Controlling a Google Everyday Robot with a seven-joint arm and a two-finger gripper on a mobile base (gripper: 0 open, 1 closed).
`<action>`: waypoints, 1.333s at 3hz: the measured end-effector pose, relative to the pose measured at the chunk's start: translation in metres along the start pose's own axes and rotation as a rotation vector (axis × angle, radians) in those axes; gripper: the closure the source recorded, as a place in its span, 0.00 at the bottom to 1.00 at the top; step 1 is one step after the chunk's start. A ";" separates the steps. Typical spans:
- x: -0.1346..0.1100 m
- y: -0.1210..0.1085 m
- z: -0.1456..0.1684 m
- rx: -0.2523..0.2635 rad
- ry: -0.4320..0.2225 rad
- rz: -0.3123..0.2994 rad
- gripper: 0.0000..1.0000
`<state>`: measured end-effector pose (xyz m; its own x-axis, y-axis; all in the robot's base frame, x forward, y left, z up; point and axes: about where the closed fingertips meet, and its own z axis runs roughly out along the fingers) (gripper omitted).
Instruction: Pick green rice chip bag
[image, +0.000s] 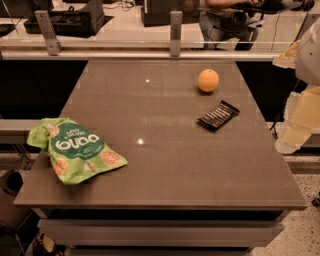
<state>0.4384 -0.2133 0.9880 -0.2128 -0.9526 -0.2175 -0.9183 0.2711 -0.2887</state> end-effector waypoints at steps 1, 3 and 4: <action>-0.003 -0.001 0.000 0.007 -0.013 -0.002 0.00; -0.077 0.003 0.039 -0.020 -0.219 -0.044 0.00; -0.118 0.014 0.060 -0.044 -0.332 -0.063 0.00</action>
Offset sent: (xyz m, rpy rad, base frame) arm 0.0367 0.0835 -0.0220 0.2391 -0.0571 0.1157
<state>0.4709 -0.0889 0.9543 -0.0419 -0.8682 -0.4944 -0.9411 0.2005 -0.2723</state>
